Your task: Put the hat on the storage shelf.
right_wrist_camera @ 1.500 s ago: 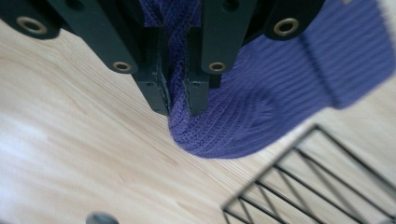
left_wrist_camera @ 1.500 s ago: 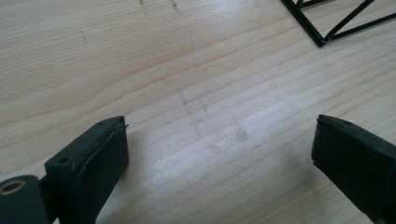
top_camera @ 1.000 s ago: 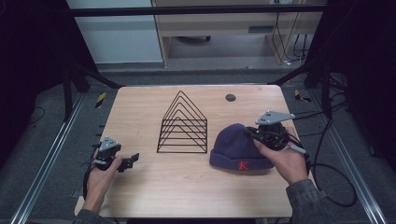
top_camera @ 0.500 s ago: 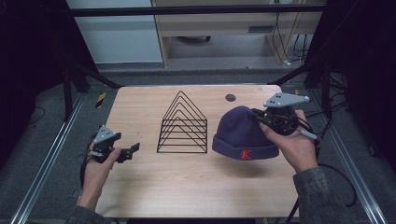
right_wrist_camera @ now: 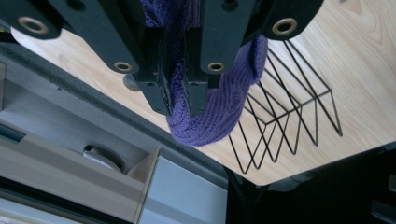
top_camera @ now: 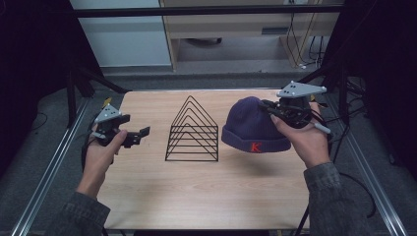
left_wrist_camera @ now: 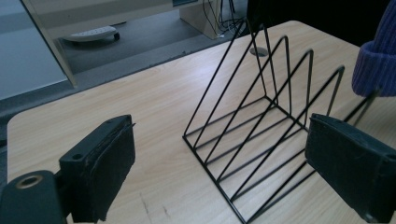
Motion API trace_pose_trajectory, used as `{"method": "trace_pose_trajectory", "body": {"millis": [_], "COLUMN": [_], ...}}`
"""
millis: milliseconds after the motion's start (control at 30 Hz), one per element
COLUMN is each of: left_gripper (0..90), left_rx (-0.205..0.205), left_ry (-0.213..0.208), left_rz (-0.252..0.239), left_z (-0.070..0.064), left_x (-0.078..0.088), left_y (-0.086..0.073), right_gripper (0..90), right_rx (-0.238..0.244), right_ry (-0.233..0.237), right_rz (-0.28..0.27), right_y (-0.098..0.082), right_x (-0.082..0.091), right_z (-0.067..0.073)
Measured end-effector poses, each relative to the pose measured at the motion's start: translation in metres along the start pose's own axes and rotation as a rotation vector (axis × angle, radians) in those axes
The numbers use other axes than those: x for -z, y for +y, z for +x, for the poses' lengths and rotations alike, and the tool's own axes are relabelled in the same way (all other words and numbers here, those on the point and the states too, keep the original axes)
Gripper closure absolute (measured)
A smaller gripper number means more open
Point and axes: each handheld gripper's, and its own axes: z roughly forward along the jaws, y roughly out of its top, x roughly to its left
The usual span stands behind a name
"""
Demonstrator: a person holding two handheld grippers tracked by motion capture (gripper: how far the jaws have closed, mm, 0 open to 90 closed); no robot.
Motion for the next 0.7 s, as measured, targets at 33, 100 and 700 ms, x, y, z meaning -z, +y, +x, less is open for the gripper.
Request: {"method": "trace_pose_trajectory", "body": {"millis": [33, 100, 700], "left_gripper": [7.7, 5.8, 6.1], "left_rx": [0.036, 0.060, 0.097], "left_ry": [-0.020, -0.039, -0.028], "left_rz": [-0.013, -0.023, -0.039], "left_z": [0.003, 0.009, 0.013], "left_x": [-0.002, -0.004, 0.005], "left_y": [0.003, 0.010, 0.024], "right_gripper": [82.4, 82.5, 82.5], "right_rx": [0.001, 0.000, -0.002], "right_ry": [-0.003, -0.007, -0.015], "right_rz": [-0.002, 0.001, -0.069], "right_y": [0.002, 0.007, 0.062], "right_x": [0.000, 0.000, -0.010], "right_z": [-0.001, -0.004, 0.001]}}
